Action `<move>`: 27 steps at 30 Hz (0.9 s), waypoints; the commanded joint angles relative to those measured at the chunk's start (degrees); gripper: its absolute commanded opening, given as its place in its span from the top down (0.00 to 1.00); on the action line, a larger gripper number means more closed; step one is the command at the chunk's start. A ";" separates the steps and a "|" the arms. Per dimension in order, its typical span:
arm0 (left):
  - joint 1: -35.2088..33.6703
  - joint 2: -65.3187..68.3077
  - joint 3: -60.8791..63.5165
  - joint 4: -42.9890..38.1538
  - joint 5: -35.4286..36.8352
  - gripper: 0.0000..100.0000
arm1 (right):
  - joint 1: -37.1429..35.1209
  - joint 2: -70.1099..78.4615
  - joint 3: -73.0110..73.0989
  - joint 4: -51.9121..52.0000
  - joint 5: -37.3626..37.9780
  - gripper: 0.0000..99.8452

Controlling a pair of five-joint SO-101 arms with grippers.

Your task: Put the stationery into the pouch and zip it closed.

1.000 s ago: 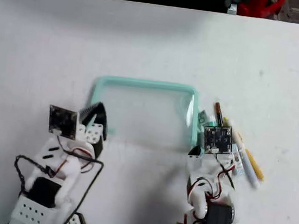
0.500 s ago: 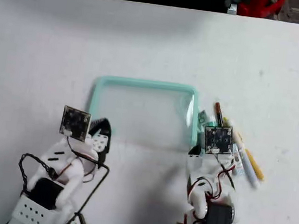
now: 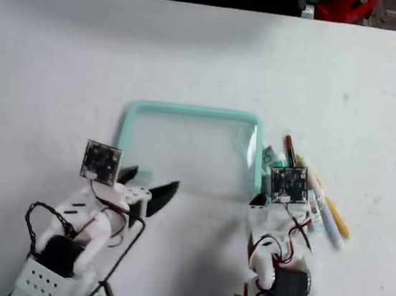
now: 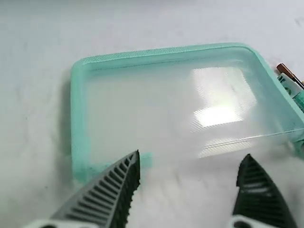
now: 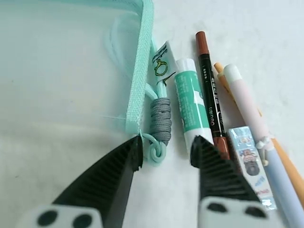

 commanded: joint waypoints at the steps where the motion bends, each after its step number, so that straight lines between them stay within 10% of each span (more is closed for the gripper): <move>1: 0.48 -0.31 -0.09 0.09 1.05 0.70 | 0.40 -0.40 0.35 -0.04 -0.35 0.78; 11: 0.40 -0.40 -0.09 -2.73 0.88 0.98 | 0.57 -0.22 0.35 1.63 -0.35 0.84; 15: 0.40 -0.40 -0.09 -2.73 0.97 0.94 | 0.31 -0.48 0.35 1.01 -0.09 0.99; 27: 0.40 -0.13 -0.09 -2.20 1.14 0.79 | 0.66 -0.22 0.35 -0.57 -0.35 0.75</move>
